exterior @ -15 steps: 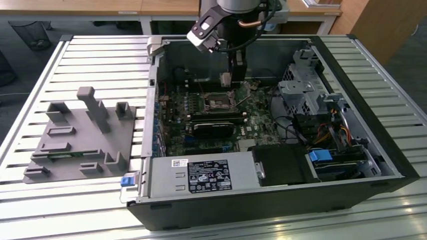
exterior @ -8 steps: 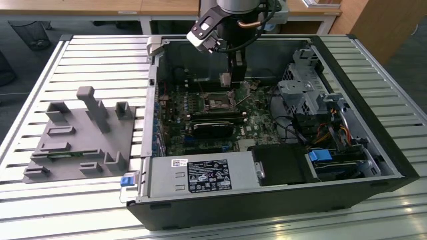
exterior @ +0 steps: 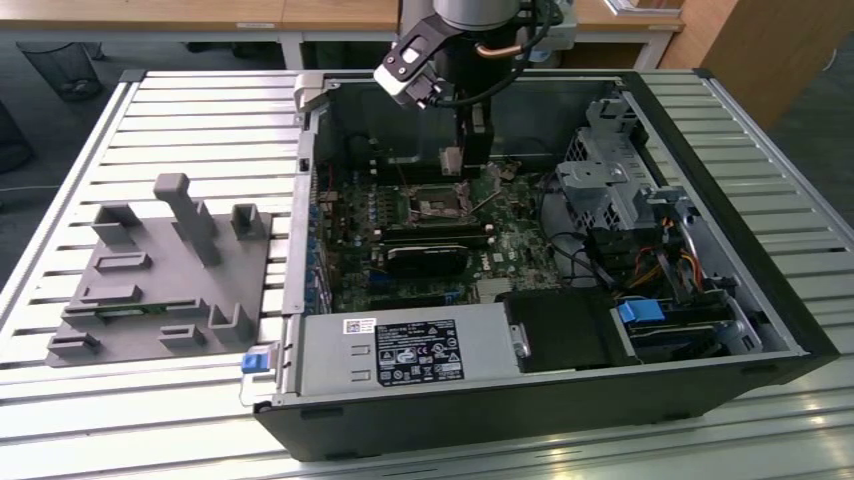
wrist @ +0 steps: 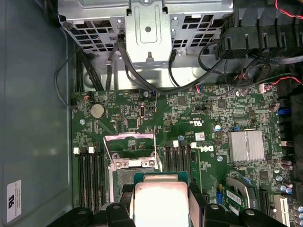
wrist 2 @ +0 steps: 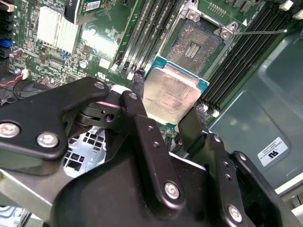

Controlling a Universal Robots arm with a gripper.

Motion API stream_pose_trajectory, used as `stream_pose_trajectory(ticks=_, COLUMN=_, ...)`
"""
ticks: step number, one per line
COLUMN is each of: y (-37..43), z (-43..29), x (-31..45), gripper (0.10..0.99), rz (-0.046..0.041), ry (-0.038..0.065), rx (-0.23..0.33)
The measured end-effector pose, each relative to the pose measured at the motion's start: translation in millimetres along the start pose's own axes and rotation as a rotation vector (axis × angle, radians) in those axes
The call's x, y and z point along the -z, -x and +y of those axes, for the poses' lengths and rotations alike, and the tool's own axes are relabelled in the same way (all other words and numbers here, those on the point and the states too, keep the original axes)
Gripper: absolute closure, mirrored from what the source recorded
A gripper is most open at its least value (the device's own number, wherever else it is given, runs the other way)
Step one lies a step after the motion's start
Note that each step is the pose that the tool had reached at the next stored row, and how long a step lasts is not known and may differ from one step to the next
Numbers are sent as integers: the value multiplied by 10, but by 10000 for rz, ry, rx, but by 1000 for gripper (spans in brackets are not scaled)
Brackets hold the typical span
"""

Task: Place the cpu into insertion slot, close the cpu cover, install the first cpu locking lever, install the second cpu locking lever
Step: 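Place the cpu into insertion slot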

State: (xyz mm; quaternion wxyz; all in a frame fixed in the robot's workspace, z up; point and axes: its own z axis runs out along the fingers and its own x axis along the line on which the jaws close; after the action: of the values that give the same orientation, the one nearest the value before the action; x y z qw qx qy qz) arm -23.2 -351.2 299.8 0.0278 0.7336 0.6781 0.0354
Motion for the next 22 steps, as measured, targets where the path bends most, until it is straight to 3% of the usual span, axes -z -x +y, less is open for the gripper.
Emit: stream_pose_trajectory(ticks=22, y=1, z=-5, x=-56, gripper=541, rz=0, ry=0, rx=0)
